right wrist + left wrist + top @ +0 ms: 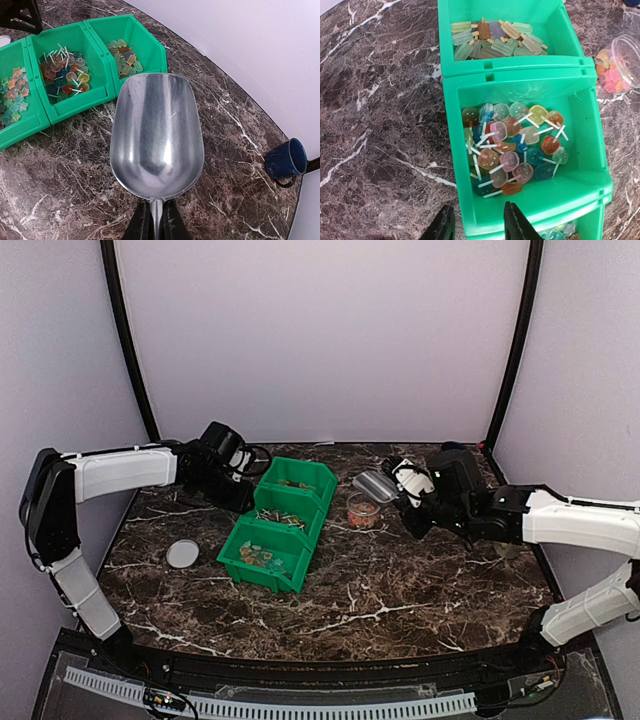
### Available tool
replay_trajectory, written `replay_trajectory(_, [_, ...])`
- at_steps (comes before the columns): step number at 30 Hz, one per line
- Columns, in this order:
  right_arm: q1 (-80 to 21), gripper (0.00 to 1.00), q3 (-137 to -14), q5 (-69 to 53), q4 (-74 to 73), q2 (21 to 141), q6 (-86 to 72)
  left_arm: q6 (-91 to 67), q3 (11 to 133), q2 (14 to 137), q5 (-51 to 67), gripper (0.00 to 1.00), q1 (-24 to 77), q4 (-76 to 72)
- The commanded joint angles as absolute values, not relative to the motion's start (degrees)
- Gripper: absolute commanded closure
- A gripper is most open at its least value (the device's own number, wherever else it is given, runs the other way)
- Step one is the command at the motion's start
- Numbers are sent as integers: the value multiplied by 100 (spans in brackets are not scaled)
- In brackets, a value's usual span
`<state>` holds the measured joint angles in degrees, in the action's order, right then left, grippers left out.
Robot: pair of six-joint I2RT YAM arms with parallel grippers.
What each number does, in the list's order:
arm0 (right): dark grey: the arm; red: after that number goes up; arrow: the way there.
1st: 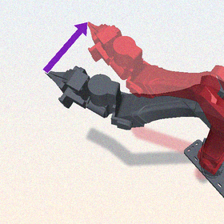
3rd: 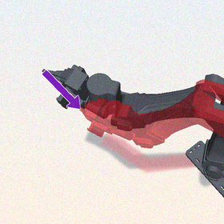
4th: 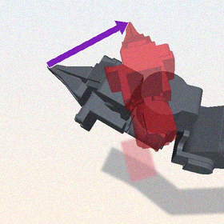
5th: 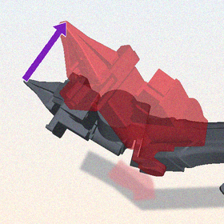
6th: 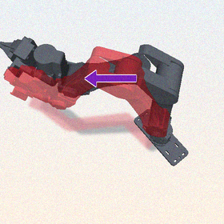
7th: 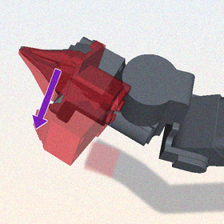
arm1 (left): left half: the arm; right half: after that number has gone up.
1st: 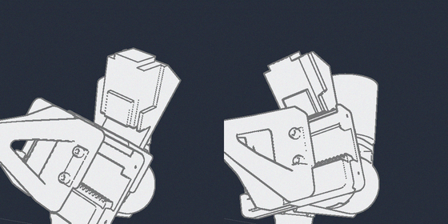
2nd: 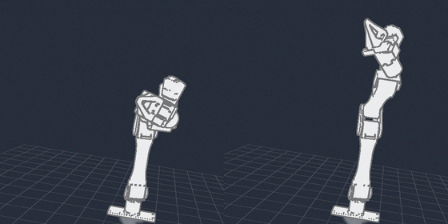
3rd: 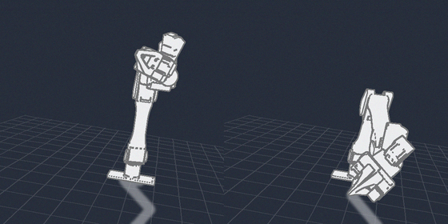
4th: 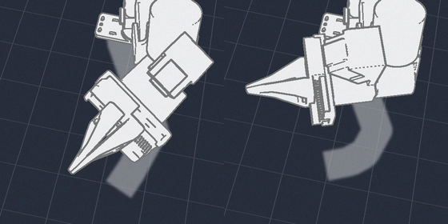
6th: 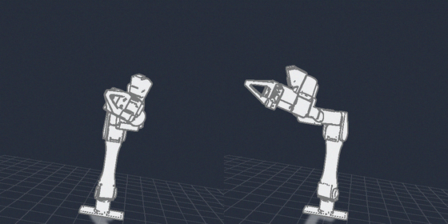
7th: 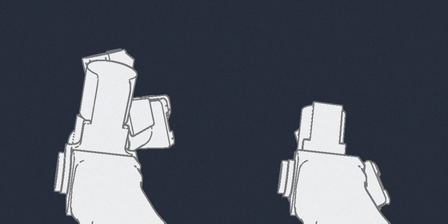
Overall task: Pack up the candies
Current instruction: Adjust the fake candies in the storage box.
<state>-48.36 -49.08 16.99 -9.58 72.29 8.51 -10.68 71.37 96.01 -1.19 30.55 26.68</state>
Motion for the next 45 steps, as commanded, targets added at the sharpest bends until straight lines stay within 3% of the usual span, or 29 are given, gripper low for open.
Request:
replay_trajectory(1, [-4903, 100, -5008, 1817, -783, 7015, 828, -893, 7426, 9827, -381, 63, 3035, 2730])
replay_trajectory(28, [-5009, 100, -4942, 1831, -722, 7031, 861, -1054, 7917, 11080, -1, 69, 2786, 2746])
replay_trajectory(36, [-5034, 100, -4982, 1835, -754, 7041, 861, -1071, 7822, 11107, 45, 76, 2786, 2701])
replay_trajectory(45, [-5244, 100, -5510, 1769, -1310, 7290, 883, -1134, 7802, 11017, 222, 93, 2779, 2712])
